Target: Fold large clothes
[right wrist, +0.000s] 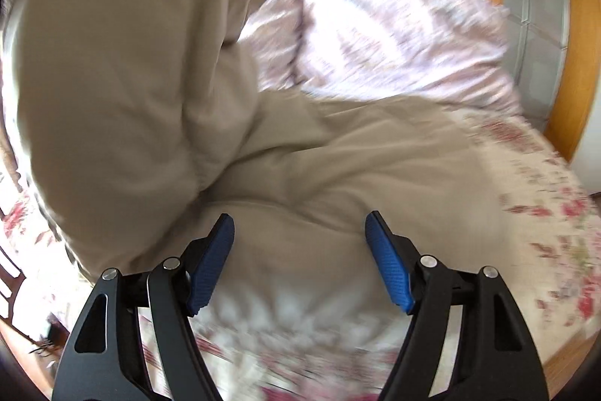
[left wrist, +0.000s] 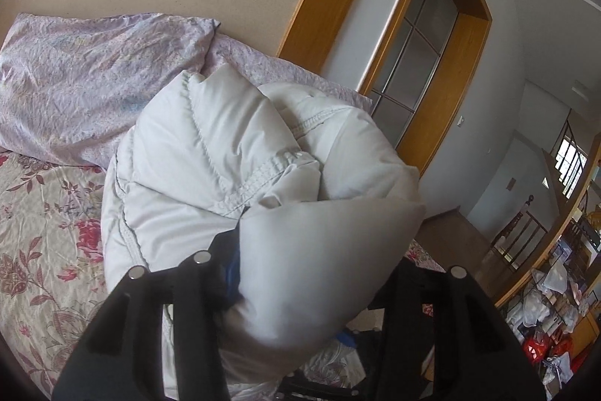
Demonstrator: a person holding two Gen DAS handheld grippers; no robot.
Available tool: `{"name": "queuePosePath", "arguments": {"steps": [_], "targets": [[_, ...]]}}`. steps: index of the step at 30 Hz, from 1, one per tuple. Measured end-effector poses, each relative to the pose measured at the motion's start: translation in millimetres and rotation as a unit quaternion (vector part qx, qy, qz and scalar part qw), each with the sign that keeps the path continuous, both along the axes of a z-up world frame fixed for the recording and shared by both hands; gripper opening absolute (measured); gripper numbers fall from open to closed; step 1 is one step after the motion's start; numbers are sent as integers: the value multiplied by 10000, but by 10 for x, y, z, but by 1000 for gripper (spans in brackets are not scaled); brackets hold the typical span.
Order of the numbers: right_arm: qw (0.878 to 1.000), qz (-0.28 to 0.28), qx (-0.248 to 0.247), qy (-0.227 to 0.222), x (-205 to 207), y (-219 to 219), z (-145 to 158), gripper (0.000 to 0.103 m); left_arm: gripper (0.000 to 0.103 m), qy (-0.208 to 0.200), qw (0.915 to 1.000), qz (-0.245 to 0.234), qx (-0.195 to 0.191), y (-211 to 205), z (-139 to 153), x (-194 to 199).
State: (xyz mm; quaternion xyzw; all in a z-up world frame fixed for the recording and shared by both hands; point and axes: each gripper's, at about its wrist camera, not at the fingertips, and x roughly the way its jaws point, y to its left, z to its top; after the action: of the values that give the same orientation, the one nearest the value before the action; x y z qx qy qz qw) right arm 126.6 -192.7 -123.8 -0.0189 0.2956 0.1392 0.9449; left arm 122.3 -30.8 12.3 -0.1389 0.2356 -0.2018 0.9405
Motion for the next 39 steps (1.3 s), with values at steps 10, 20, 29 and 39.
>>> {"name": "queuePosePath", "arguments": {"steps": [10,20,29,39], "targets": [[9977,-657,137,132,46,-674,-163,77,46,352,9979,-514,189,-626,-281,273],[9972,-588,438,165,-28,-804,-311,77,49,773,9907,-906,650,-1275,-652,523],[9949,-595,806,80,-130,-896,-392,77,52,993,9848,-1110,891,-1593,-865,633],[9927,-683,987,100,-134,-923,-455,77,54,1186,9792,-1244,1077,-1783,-1021,729]]}}
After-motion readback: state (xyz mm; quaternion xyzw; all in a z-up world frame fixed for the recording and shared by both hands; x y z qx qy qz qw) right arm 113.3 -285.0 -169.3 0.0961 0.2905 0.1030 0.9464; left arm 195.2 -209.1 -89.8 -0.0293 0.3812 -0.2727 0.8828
